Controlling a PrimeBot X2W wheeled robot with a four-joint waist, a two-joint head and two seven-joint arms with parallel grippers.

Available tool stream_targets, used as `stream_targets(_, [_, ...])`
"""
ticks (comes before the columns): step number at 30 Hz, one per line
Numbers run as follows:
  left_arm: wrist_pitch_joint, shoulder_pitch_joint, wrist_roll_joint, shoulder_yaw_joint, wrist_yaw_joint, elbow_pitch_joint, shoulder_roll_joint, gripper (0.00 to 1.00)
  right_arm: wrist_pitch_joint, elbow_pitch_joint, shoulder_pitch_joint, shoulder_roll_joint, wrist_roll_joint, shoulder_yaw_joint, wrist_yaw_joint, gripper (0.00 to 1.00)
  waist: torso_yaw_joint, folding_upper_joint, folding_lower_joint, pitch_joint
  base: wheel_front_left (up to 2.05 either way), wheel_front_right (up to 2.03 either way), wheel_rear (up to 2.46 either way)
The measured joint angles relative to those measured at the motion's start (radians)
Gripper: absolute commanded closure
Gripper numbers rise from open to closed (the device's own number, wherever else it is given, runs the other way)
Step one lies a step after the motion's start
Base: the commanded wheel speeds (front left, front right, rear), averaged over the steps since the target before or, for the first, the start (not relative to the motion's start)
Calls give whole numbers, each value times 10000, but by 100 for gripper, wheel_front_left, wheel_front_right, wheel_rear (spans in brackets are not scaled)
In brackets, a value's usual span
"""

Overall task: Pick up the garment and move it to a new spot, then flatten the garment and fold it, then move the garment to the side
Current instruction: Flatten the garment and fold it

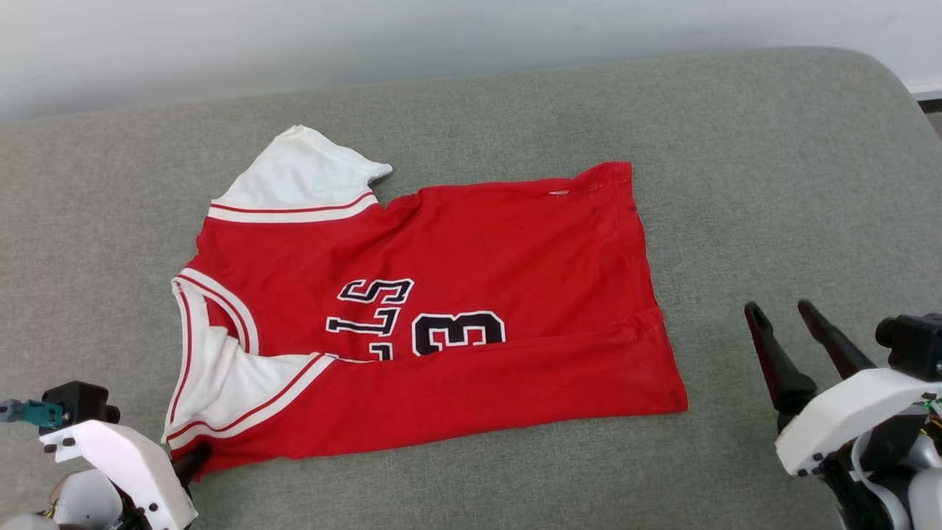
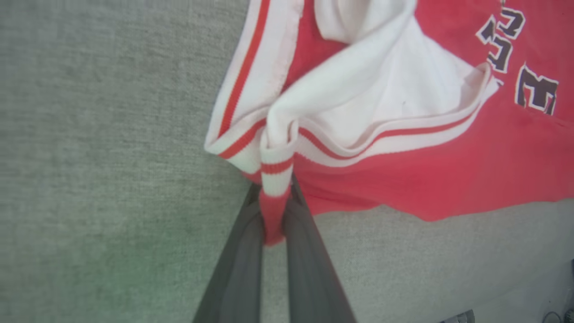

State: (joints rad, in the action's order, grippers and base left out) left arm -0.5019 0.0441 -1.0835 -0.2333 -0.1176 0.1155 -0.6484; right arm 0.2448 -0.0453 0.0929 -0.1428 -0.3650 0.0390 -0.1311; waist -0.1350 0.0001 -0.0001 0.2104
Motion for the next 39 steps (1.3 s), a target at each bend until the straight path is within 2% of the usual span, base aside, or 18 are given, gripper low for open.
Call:
stream_targets(2, [54, -8, 52, 2, -6, -113, -27, 100, 416, 79, -37, -96, -98, 65, 0, 0, 37, 0, 0, -38, 0, 0, 0])
stream_targets(5, [211, -123, 255, 71, -163, -794, -178, 100, 2226, 439, -175, -422, -571, 140, 0, 0, 218, 0, 0, -127, 0, 0, 0])
stream_targets(9, [226, -155, 516, 4, -343, -1473, -282, 100, 3586, 654, -123, -499, -988, -100, 0, 0, 428, 0, 1, -19, 0, 0, 0])
stream_targets(13, [211, -105, 669, -104, -506, -1948, -291, 100, 4234, 1039, 330, -522, -1212, -520, 0, 0, 600, 0, 1, 245, 0, 0, 0])
stream_targets(22, [176, 243, 880, -288, -554, -2253, -276, 100, 5152, 2426, 1499, -686, -1639, -1338, 2, 0, 961, 0, 1, 755, 0, 0, 0])
stream_targets(23, [178, 248, 880, -299, -554, -2249, -270, 100, 5168, 2468, 1566, -727, -1655, -1421, 2, 58, 978, 0, 1, 773, 0, 0, 0])
stream_targets(24, [176, 249, 880, -307, -554, -2232, -268, 100, 5172, 2518, 1622, -746, -1678, -1469, 4, 100, 982, 0, 1, 772, 0, 0, 0])
stream_targets(39, [182, -231, 738, -337, -548, -2405, -257, 100, 4734, 2067, 1285, -1183, -1735, -1634, 2, 100, 834, 0, 1, -244, 0, 0, 0])
